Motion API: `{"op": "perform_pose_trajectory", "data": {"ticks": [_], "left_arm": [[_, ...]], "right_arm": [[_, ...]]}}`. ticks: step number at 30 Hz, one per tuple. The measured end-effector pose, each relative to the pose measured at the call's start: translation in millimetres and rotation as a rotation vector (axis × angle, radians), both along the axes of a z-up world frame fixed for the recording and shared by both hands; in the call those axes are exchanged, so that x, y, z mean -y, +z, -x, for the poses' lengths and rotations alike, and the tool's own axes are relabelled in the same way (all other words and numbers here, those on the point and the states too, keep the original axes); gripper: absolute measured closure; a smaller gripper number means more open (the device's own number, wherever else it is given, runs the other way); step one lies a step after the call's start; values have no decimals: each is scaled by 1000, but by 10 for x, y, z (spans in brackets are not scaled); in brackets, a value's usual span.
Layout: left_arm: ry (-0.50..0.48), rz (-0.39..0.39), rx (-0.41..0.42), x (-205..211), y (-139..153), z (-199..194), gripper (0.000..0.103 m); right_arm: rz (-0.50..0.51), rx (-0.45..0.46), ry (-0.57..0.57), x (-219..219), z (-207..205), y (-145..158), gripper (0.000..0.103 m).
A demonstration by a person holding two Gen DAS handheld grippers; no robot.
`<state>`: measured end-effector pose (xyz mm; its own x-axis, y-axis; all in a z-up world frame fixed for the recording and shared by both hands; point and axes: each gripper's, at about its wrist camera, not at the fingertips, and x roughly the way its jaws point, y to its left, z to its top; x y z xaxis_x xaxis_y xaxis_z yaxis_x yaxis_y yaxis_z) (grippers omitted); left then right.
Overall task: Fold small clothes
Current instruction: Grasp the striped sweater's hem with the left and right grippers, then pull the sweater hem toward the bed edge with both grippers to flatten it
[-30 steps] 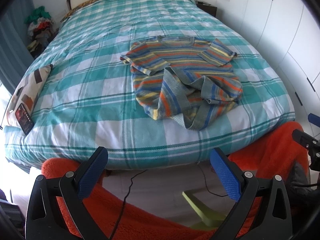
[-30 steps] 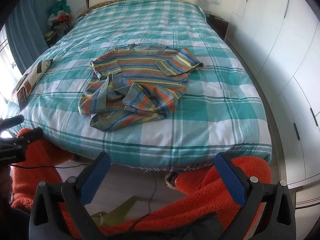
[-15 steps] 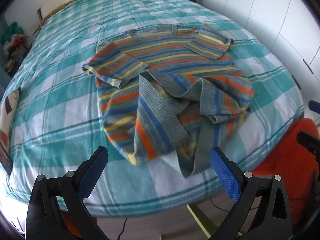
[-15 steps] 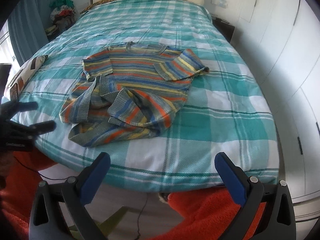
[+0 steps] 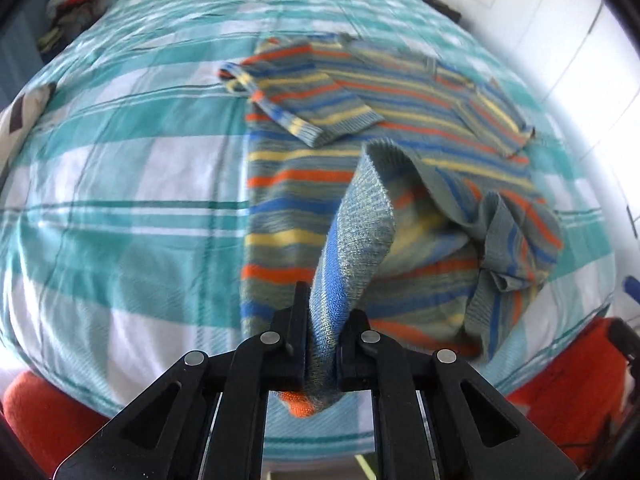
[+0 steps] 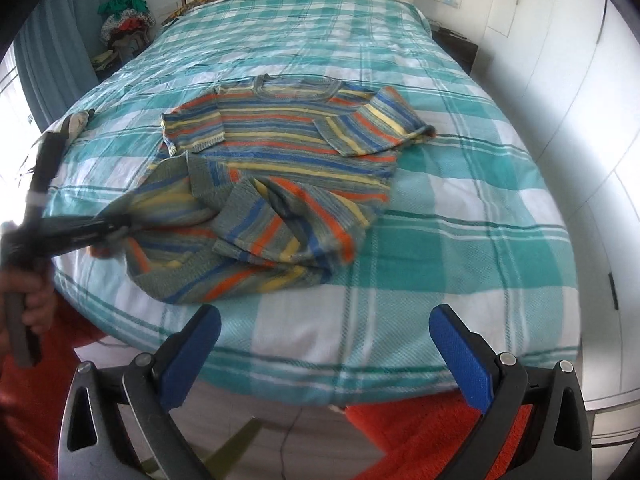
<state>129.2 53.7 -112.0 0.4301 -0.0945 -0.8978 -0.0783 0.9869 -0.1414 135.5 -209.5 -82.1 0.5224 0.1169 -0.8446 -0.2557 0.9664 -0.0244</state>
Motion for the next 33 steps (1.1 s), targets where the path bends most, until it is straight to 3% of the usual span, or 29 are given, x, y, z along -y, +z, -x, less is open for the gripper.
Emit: {"op": "perform_pose_trajectory", "data": {"ticks": [6,8,9,10,11,12,17,22,27,33], "left_arm": [[-9,-20,17,42,69,124,95],[-17,-35,34,6,84,148,95],[-19,-43,42,27,78,148,95],[-20,-48,46,27,75,138,95],[-21,-50,49,13,78,127,95],[-22,-51,54,-5,87,132,95],[-48,-58,79,-18,140,214,95],[-91,-81,70,57,116,289,95],[-116,-116,68,64,115,399,94],[-154,-164,22,-96,7,606,95]], "right_arm": [[-63,-96,80,-749,-540,-603,1],[-67,-63,59,-857,-660,-704,8],[-8,-27,45,-878,-701,-732,25],[45,-13,29,-869,-701,-759,65],[50,-32,18,-798,-701,-761,87],[12,-65,5,-654,-670,-712,97],[-7,-59,-63,120,-163,-245,97],[-13,-114,-159,754,231,-131,97],[-48,-147,-187,885,219,-298,98],[-25,-185,-91,736,359,-365,98]]}}
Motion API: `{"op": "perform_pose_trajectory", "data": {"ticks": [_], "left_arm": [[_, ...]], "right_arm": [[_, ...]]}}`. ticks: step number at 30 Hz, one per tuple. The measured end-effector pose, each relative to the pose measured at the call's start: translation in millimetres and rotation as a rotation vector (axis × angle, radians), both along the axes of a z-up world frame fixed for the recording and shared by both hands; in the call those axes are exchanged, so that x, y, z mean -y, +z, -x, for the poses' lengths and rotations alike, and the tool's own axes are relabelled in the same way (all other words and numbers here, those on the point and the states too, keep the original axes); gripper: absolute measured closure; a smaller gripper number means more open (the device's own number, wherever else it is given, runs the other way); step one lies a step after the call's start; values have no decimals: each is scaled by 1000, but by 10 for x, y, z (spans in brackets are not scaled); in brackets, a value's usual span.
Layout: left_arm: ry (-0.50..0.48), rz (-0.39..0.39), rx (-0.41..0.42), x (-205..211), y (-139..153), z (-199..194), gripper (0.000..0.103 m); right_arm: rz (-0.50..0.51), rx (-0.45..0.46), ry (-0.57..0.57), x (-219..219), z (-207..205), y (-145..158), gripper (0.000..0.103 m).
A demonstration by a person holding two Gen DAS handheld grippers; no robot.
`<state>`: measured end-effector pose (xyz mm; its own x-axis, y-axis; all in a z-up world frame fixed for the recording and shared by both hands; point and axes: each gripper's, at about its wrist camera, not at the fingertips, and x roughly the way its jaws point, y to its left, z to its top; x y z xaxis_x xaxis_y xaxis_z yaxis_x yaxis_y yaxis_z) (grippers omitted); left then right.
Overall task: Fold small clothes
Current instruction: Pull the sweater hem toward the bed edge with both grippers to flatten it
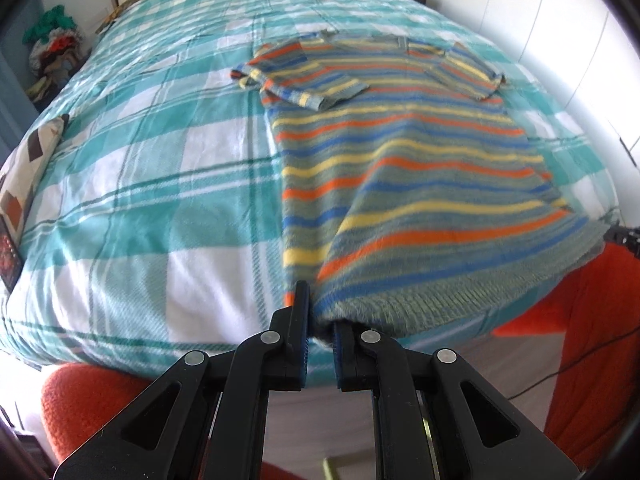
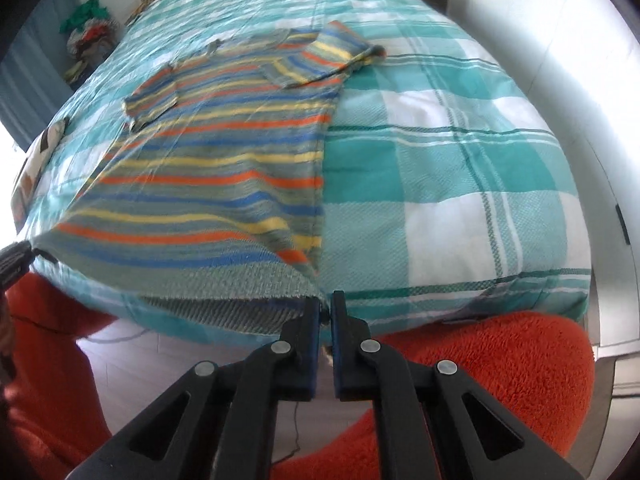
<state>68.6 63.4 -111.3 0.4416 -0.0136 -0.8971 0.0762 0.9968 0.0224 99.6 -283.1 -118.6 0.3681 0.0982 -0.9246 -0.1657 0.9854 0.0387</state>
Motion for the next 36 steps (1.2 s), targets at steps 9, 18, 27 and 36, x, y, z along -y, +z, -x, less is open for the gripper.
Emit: {"op": "perform_pose_trajectory", "data": {"ticks": [9,18,27,36], "left_arm": [[-53,-79,-81,-45,-129,201,97],[113,90,-50,-603,34,294,76],[154,425,-209,-519,-651,-275,98],[77,302,-215,-420,-427,-149,103]], "right_arm": [[73,-90,40,-11,171,-147,101],[-179,-80,-92,377,56,-39,40],[-468,-328,-99,275,-448,-806,99],[-334,-285,-50,451,-307,-311,100]]}}
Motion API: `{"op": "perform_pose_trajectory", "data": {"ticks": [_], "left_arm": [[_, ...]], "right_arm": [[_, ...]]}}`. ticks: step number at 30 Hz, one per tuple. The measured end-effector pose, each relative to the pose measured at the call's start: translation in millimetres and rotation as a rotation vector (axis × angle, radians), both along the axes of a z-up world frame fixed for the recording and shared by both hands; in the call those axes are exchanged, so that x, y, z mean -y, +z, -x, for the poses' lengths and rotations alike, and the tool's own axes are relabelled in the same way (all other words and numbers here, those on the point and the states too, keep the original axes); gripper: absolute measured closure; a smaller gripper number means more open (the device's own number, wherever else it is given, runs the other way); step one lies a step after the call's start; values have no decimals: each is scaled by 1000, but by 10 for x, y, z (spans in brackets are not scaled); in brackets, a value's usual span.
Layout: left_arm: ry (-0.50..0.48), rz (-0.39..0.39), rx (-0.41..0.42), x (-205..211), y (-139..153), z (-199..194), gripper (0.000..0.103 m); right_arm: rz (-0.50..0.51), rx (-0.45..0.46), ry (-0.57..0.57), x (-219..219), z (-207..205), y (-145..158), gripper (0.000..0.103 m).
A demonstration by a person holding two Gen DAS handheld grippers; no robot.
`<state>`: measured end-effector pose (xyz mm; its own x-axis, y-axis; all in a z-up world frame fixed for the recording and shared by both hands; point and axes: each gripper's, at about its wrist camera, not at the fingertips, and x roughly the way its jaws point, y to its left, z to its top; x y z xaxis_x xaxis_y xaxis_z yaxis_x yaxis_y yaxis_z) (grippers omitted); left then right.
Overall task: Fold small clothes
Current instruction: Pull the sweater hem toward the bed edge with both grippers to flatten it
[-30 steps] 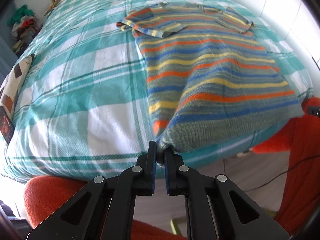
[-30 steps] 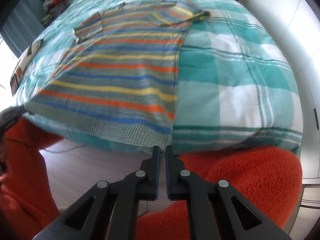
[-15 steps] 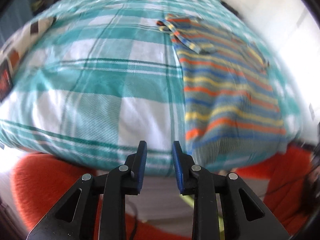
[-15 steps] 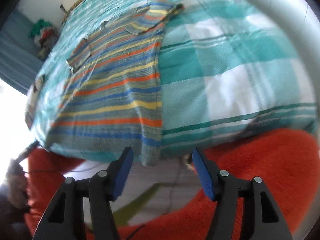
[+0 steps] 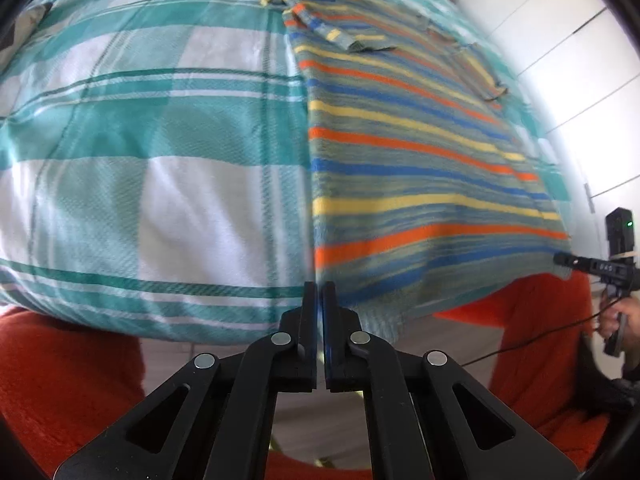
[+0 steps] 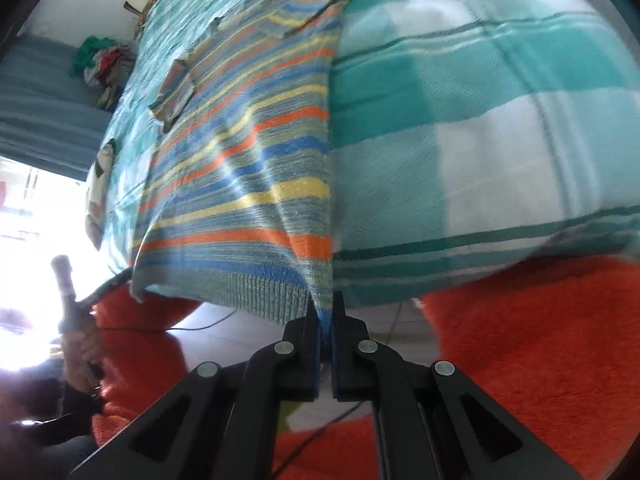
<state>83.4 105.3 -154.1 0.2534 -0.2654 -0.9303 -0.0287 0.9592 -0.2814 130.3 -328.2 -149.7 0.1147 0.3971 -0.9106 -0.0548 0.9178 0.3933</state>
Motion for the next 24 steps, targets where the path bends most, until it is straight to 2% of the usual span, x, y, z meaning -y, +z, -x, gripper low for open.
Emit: {"op": "perform_pose_trajectory", "data": {"ticks": [2,5,7,8,9,10,11,12,15,20,22,24], "left_arm": [[7,-16,-18,-11,-81,-33,103],[43,52,-4,-38,-75,-7,86],[46,70,29,-9,-34,33,47],[46,70,42,22,-28,45,42],[40,67,47,70,-40,31,43],[26,69,31,116,-85,-4,61],[15,79,10,172,-133,-53,84],[4,96,-28,257,-212,-123,99],[3,31,-24,362,-166,-77,102],[52,-25,53,207,248,36,102],[50,-77,30,179,187,34,102],[37,-126,-25,244,-39,-12,102]], "right_arm": [[-4,-41,-24,-39,-58,-190,100],[7,-49,-43,-110,-73,-327,100],[4,-39,-43,-112,-63,-314,100],[4,-31,-47,-120,-56,-290,99],[3,-27,-46,-129,-38,-277,99],[3,-26,-43,-142,-56,-285,99],[6,-24,-42,-155,-54,-275,99],[7,-24,-39,-146,-63,-266,99],[43,-19,-6,-167,-73,-225,99],[37,19,-4,-96,-15,77,100],[54,17,-4,-119,-43,51,100],[95,-36,11,-179,-79,-212,100]]}}
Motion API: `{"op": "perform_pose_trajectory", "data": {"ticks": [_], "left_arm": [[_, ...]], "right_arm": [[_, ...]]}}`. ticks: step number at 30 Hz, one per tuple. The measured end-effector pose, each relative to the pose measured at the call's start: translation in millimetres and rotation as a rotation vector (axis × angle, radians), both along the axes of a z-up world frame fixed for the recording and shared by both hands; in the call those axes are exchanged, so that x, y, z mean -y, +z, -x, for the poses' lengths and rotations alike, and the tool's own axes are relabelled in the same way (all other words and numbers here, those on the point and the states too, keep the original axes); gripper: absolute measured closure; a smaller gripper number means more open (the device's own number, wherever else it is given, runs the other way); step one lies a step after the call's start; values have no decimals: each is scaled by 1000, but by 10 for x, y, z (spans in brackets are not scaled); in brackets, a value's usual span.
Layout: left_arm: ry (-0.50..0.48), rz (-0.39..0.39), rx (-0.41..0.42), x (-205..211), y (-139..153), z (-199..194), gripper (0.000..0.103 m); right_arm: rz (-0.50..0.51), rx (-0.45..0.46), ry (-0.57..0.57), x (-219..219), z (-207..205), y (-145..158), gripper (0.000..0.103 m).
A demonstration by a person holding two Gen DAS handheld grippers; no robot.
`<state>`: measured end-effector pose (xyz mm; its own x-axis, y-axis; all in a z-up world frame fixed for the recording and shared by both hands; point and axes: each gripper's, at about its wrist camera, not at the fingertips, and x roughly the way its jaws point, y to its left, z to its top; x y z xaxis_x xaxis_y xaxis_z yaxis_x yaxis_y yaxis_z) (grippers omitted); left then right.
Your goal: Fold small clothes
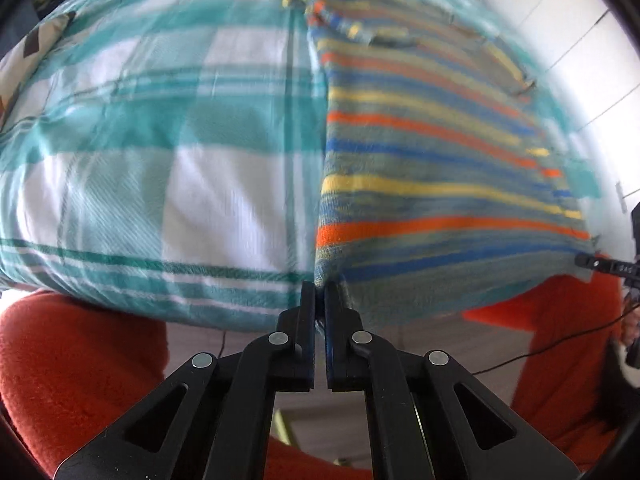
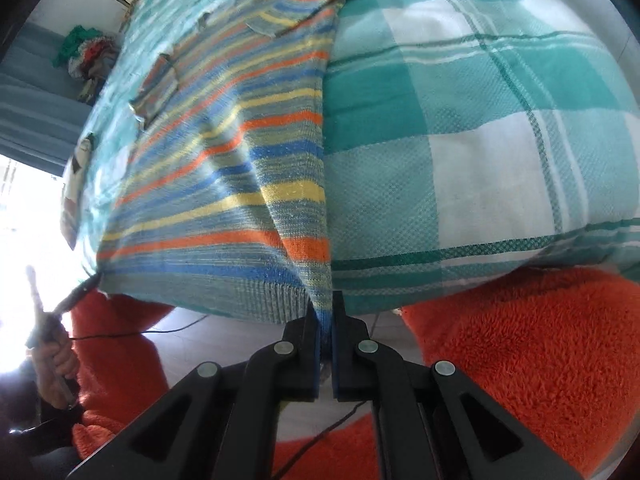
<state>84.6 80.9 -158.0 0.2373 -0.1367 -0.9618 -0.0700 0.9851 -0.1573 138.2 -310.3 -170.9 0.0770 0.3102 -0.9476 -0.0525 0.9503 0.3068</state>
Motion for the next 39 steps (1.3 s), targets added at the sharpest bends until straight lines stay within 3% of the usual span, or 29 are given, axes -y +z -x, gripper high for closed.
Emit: {"op": "perform_pose_trajectory", "data": {"ticks": [3,11,13,14,15,16,18,20,24,26,27,28,32,35,38,39], "left_arm": [[-7,-53,-23,84,-206,-59,103],[-6,-119,-20,54,-240,-45,101],[-22,-156,-22,124,-222,-44,94],[-27,-170,-24,168,-201,-9,87],[-27,-188,-33,213,-187,3,64],[-20,-212,-39,217,-146,34,43],[2,-240,-10,184,6,124,38],[35,-257,21,100,180,212,38],[170,-258,96,-151,524,307,34],[223,-232,129,-226,587,304,34],[247,-214,148,-284,612,308,34],[267,-194,163,-293,632,289,33],[255,-176,181,-275,737,340,33],[233,-192,189,-211,773,450,32],[230,-212,157,-209,718,532,31],[238,-221,139,-226,696,587,31]], "right_arm": [[12,-59,-22,-18,-21,-291,100],[52,-40,-32,-68,-60,-300,100],[65,-36,-21,-97,-45,-281,99],[68,-36,-19,-103,-23,-270,99],[66,-42,-17,-136,-4,-243,92],[73,-54,-16,-113,31,-199,77],[82,-50,-2,-57,106,-44,62],[124,0,24,26,128,234,62],[323,281,165,-5,-194,1049,60],[364,411,273,-179,-472,1286,50],[347,474,350,-332,-661,1350,40],[310,517,413,-451,-856,1353,37],[237,591,559,-1069,-1626,1008,38],[283,565,551,-1458,-2173,515,48],[388,520,543,-1610,-2461,44,51],[378,505,525,-1549,-2499,4,62]]}}
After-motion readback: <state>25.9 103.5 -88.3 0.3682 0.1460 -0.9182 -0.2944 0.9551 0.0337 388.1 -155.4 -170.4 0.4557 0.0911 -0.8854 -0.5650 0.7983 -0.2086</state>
